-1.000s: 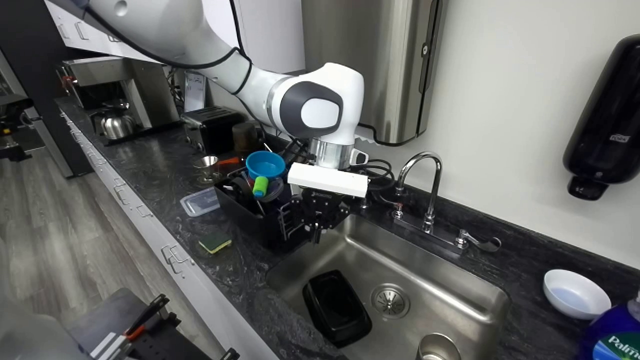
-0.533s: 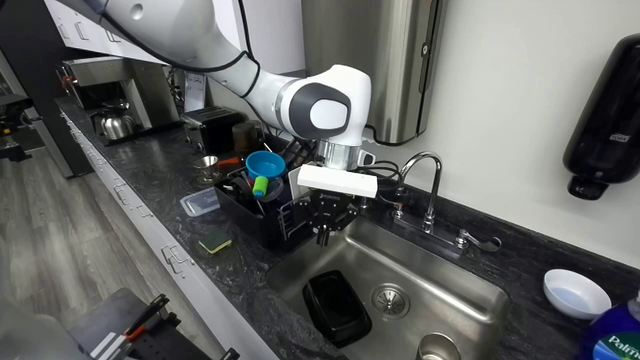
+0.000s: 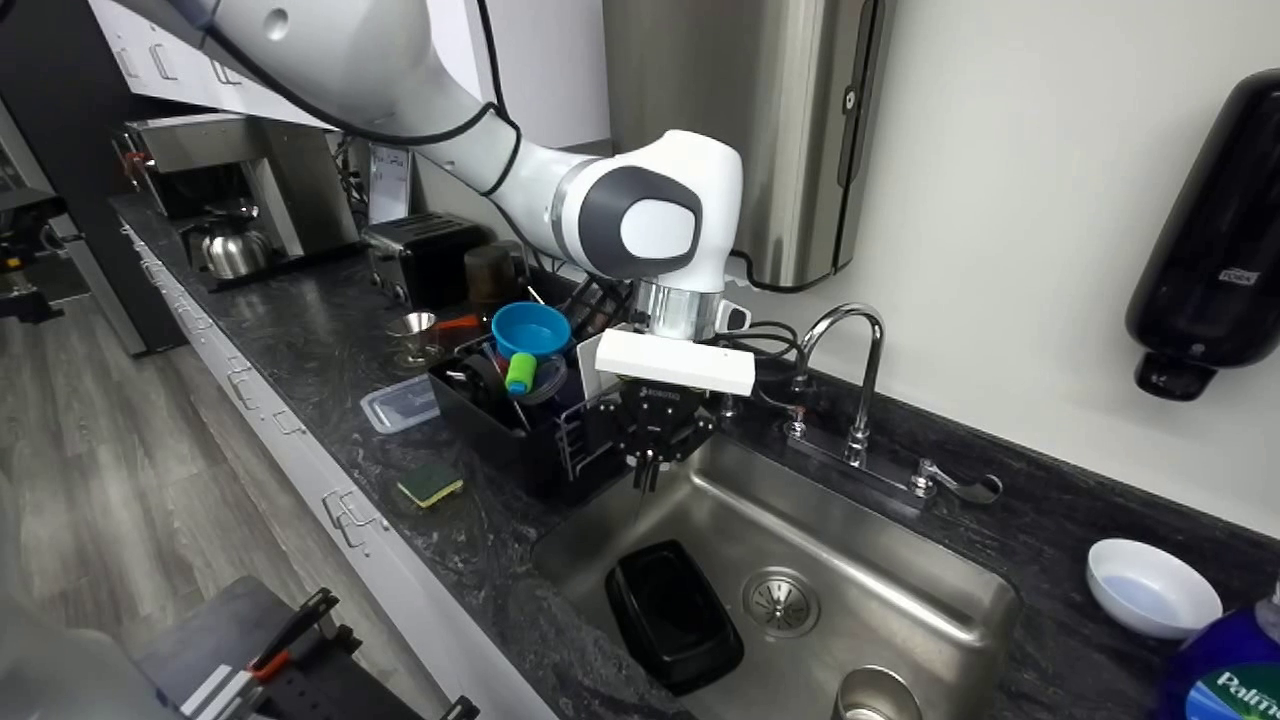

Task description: Remove the knife from the dish rack and put it in the sink

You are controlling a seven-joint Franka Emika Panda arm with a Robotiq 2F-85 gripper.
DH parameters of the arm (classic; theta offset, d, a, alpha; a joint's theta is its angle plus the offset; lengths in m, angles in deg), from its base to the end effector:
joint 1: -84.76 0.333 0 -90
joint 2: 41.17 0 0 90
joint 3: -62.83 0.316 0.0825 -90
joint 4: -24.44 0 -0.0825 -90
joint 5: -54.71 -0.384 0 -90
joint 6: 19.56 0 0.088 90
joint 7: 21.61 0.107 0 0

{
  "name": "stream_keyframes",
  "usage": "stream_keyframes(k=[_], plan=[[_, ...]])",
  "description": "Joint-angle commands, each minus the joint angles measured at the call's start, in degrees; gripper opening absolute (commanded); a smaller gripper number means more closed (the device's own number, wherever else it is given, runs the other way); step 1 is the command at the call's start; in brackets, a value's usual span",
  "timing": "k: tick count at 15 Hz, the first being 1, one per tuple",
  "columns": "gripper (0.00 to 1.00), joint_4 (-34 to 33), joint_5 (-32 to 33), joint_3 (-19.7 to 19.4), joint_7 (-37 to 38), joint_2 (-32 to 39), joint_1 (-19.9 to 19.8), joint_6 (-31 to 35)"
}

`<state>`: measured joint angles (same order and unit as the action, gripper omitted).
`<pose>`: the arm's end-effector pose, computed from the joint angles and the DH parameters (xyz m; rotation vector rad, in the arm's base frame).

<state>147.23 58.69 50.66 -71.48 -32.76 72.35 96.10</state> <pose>0.4782 -0.2224 0.3180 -2.9373 -0.7157 0.4072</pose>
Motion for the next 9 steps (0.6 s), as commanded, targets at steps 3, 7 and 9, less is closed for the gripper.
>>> stream_keyframes(k=[3, 7, 9], plan=[[0.13, -0.08, 0.11, 0.7, 0.1, -0.01, -0.67, -0.11], [0.03, 0.92, 0.6, 0.23, 0.4, 0.84, -1.09, 1.5], [0.03, 2.3, 1.11, -0.26, -0.27, 1.62, -1.77, 2.43]])
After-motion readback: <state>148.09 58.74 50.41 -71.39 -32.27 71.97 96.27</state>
